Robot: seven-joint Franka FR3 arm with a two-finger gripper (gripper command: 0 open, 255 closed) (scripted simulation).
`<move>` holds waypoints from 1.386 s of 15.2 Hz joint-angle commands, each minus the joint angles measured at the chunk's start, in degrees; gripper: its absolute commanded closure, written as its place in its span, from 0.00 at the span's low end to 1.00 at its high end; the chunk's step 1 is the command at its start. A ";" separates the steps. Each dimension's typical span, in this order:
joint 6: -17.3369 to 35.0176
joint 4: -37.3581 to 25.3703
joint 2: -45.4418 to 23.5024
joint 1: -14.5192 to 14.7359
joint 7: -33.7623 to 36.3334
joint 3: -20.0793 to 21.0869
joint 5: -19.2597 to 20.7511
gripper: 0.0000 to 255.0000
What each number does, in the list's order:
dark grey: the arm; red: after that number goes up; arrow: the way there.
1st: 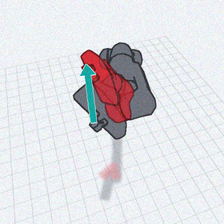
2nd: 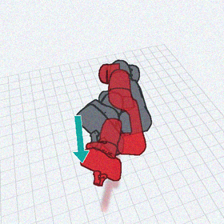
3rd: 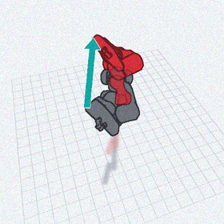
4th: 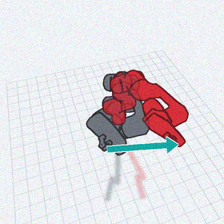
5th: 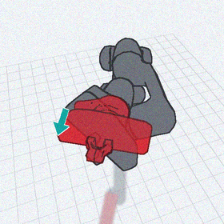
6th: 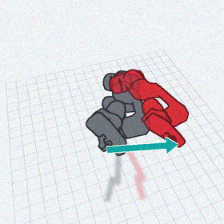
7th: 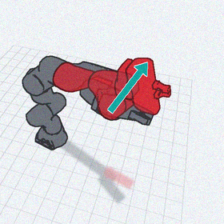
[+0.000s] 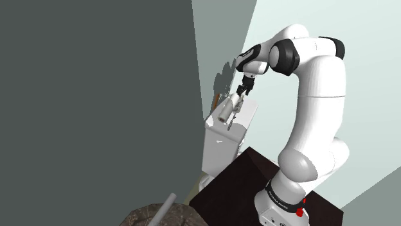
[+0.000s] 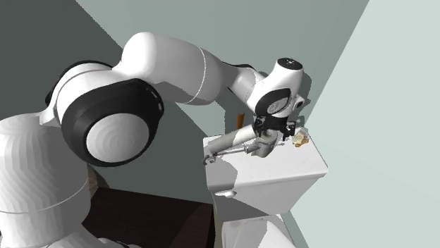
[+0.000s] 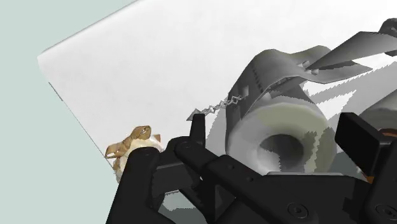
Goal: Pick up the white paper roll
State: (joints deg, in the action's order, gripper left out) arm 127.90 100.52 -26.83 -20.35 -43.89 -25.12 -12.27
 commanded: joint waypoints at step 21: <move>-2.18 -1.30 -4.59 -1.13 -0.71 1.25 -1.69 1.00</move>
State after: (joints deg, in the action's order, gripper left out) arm 125.90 99.15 -31.39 -21.56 -44.69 -23.84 -14.09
